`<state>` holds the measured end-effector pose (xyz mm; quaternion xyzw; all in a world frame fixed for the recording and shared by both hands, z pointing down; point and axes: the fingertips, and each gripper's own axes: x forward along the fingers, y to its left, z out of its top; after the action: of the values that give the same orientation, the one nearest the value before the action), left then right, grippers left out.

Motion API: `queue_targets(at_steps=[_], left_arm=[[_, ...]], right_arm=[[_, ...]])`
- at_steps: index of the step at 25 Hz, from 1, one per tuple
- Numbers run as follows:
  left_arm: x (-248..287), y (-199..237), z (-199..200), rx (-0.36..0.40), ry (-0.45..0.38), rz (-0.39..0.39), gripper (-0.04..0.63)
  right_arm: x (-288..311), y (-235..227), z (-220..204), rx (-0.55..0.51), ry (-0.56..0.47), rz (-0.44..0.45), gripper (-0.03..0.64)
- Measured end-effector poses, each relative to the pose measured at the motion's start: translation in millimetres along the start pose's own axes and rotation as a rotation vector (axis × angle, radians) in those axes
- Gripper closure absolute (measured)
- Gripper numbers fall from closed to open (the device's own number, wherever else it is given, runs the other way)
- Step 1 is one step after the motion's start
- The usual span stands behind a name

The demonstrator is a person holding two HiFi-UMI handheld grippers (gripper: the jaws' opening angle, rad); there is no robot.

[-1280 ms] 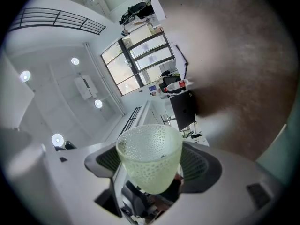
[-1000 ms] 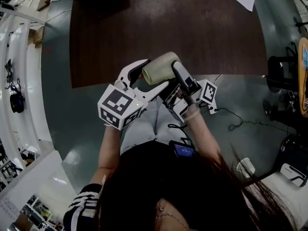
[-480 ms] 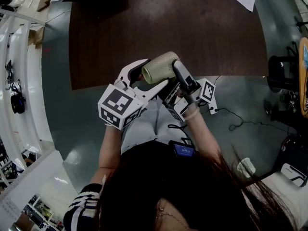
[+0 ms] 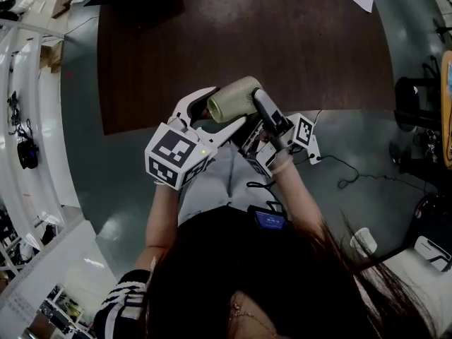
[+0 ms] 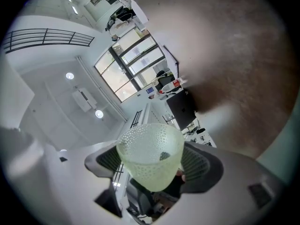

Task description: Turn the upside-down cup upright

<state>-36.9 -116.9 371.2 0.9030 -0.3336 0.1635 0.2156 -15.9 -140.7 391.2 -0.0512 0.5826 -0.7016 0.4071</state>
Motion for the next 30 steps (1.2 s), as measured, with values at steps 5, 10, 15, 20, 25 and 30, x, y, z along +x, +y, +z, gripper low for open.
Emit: queue_targets(at_steps=[5, 10, 15, 20, 25, 30], left_arm=[[11.8, 1.6, 1.7, -0.006, -0.005, 0.025, 0.268], [17.8, 10.2, 6.7, -0.006, 0.002, 0.052, 0.268], [20.8, 19.4, 6.2, 0.020, 0.035, 0.093, 0.268], [13.1, 35.0, -0.6, 0.052, 0.091, 0.133, 0.268], [14.4, 44.0, -15.1, 0.110, 0.186, 0.155, 0.268], [24.3, 48.9, -24.1, 0.150, 0.264, 0.167, 0.268]], right_arm=[[-8.5, 0.9, 12.9, -0.005, -0.006, -0.010, 0.239], [-13.9, 2.4, 26.2, -0.019, -0.019, -0.027, 0.239], [-25.7, -1.1, 41.7, -0.053, -0.046, -0.079, 0.239], [-31.1, -7.0, 46.7, -0.106, -0.078, -0.128, 0.239], [-34.7, -7.7, 48.5, -0.121, -0.088, -0.139, 0.241], [-39.7, -6.6, 52.8, -0.161, -0.080, -0.165, 0.262]])
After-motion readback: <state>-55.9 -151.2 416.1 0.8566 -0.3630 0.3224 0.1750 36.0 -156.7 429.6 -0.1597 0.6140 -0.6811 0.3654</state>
